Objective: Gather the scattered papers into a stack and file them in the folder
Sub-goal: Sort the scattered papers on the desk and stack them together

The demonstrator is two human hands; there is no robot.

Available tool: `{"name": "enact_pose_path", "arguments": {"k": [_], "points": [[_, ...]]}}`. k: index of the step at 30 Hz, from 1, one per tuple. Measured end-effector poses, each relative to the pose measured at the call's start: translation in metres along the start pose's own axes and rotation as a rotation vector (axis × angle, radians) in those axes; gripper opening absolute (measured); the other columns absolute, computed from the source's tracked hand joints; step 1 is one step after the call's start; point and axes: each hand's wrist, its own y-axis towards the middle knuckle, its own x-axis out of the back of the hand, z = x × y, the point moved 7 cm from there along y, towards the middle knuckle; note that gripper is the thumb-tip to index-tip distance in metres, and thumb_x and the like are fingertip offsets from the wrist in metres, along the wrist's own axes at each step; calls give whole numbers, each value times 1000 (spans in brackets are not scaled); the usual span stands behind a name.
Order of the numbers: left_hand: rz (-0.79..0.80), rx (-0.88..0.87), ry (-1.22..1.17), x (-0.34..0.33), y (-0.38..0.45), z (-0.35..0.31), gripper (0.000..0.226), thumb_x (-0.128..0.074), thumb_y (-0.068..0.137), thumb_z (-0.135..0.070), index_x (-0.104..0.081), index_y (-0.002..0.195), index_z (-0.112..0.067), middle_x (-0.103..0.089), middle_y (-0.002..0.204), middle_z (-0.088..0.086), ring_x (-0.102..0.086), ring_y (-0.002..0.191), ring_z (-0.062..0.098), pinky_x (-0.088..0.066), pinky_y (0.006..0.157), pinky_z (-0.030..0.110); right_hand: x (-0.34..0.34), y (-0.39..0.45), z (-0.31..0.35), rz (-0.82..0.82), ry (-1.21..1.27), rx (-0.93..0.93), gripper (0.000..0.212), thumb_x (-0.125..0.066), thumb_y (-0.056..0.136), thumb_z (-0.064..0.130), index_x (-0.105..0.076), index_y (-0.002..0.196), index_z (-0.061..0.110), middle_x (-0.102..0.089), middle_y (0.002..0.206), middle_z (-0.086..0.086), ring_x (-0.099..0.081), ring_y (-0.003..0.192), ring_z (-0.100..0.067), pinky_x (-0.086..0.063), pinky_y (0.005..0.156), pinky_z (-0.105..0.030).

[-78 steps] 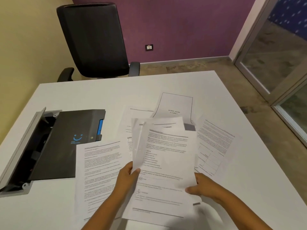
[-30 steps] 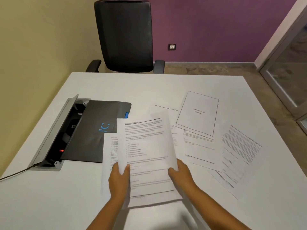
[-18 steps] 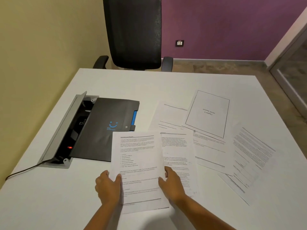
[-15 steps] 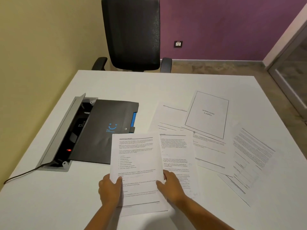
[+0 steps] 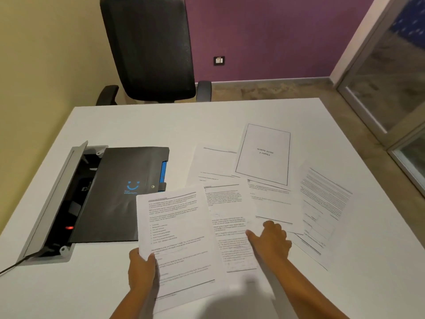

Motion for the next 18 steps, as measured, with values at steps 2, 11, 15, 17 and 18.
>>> {"name": "enact_pose_path", "arguments": {"k": [2, 11, 15, 17, 18], "points": [[0, 2, 3, -1, 2, 1, 40, -51, 91, -13, -36, 126, -1, -52, 128, 23, -53, 109, 43, -45, 92, 50, -7, 6, 0, 62, 17, -24, 58, -52, 80, 62, -51, 120, 20, -57, 121, -1, -54, 111, -22, -38, 88, -38], [-245, -50, 117, 13, 0, -1, 41, -64, 81, -8, -48, 118, -2, -55, 122, 21, -50, 110, 43, -41, 92, 57, 21, 6, 9, -23, 433, 141, 17, -49, 93, 30, -58, 100, 17, -68, 96, -2, -63, 78, -20, -53, 67, -34], [-296, -160, 151, 6, -15, -18, 41, -65, 80, -7, -52, 118, -1, -53, 125, 24, -48, 113, 43, -39, 94, 57, 69, 2, -3, -209, 594, 156, 19, -46, 95, 28, -60, 101, 17, -67, 86, -3, -61, 73, -21, -49, 60, -29], [-256, -242, 136, -4, -19, -27, 35, -64, 81, -7, -54, 114, -2, -55, 122, 21, -48, 112, 40, -42, 92, 54, 89, 2, -9, -252, 675, 145, 21, -46, 95, 27, -60, 102, 14, -64, 85, -3, -58, 74, -20, -41, 56, -23], [-224, -284, 121, -10, -21, -32, 32, -63, 82, -6, -54, 112, -3, -56, 120, 19, -48, 111, 38, -43, 92, 52, 98, 2, -12, -274, 719, 130, 22, -46, 95, 27, -61, 103, 13, -63, 86, -3, -57, 75, -20, -40, 56, -23]]}}
